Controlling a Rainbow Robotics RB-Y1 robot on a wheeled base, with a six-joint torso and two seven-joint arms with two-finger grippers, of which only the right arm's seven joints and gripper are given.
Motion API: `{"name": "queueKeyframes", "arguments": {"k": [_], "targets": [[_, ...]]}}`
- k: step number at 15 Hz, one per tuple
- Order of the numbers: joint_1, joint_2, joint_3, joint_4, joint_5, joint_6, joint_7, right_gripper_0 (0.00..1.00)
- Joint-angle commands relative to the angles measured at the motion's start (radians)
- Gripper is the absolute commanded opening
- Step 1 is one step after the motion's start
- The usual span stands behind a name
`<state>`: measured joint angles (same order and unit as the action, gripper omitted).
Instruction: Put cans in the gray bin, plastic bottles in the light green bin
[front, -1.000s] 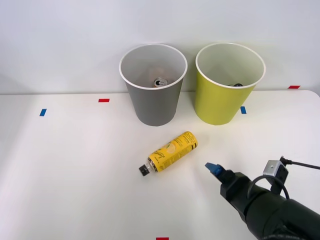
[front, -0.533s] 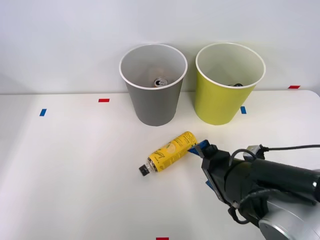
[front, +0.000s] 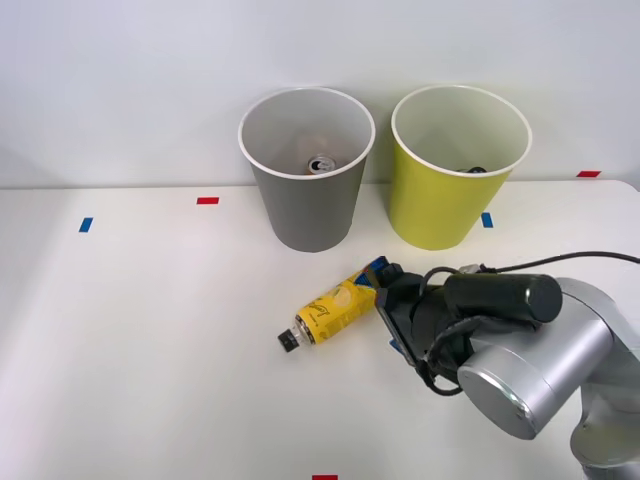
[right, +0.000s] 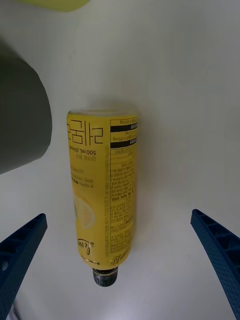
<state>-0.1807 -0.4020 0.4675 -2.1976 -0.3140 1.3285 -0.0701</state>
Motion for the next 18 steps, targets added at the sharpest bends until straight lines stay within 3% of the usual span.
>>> {"name": "queueKeyframes", "arguments": {"k": [1,6,9,18], "targets": [[-0.054,0.034,0.0,0.033,0.036,0.11,-0.016,1.0],[-0.097,0.086,-0.001,0.073,0.049,0.164,-0.094,1.0],[-0.146,0.138,-0.006,0.174,0.087,0.138,-0.088,1.0],[-0.22,0.184,-0.007,0.32,0.136,0.127,-0.06,1.0]]}}
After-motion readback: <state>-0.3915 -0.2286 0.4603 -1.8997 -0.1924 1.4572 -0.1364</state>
